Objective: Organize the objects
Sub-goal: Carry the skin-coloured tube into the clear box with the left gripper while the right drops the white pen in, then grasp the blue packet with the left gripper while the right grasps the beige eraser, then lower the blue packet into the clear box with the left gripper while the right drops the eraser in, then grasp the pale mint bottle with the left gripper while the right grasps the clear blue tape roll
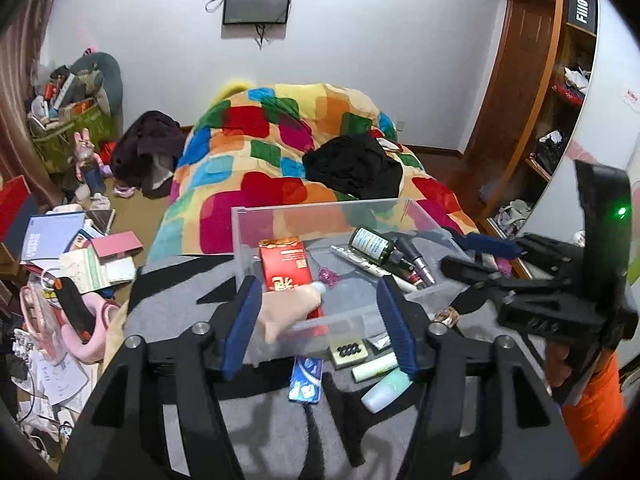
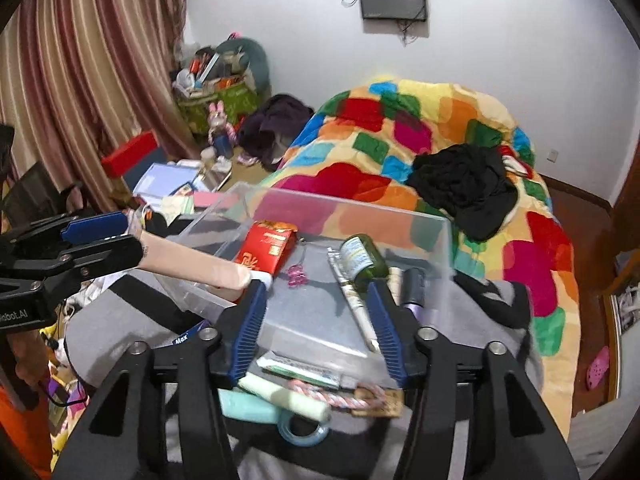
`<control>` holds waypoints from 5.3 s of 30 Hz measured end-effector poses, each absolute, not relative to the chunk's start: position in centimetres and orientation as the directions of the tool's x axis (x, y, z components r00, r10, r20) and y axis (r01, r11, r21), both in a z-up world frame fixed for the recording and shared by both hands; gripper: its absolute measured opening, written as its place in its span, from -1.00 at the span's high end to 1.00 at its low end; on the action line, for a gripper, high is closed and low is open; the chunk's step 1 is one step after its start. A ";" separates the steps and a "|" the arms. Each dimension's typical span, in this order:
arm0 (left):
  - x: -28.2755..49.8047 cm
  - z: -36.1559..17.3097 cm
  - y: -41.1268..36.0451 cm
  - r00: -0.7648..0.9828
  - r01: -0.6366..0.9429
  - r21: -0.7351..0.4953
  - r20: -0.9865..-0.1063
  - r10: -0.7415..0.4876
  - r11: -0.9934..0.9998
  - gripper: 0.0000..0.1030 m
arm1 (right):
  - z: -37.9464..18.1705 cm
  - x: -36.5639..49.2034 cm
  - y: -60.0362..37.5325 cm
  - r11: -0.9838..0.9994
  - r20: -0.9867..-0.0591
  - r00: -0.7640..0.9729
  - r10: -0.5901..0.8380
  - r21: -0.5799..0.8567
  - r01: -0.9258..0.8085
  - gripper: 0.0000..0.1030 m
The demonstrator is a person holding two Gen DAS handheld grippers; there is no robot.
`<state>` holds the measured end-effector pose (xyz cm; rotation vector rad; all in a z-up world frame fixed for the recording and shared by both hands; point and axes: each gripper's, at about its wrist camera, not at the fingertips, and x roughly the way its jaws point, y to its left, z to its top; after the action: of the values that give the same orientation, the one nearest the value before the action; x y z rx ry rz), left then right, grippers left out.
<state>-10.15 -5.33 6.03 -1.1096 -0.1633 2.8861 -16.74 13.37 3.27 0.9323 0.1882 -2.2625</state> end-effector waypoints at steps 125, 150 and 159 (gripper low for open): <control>-9.4 -1.0 -1.7 -0.630 -0.081 -0.107 -0.765 0.135 -0.991 -0.14 | -1.5 -14.5 16.0 -0.787 -0.738 -0.463 -0.491 0.147 0.599 -0.10; -8.7 -5.6 2.9 -0.537 -0.211 -0.055 -0.828 0.163 -0.976 0.52 | -6.3 -12.4 15.7 -0.738 -0.789 -0.373 -0.487 0.144 0.659 0.30; -5.6 -5.3 2.1 -0.553 -0.166 -0.059 -0.821 0.142 -0.984 0.54 | -5.7 -11.5 18.4 -0.774 -0.781 -0.396 -0.482 0.168 0.611 0.30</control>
<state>-5.63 2.13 -5.26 -1.3834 0.0380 2.6237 -11.50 18.45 -5.71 1.1535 0.1912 -2.1785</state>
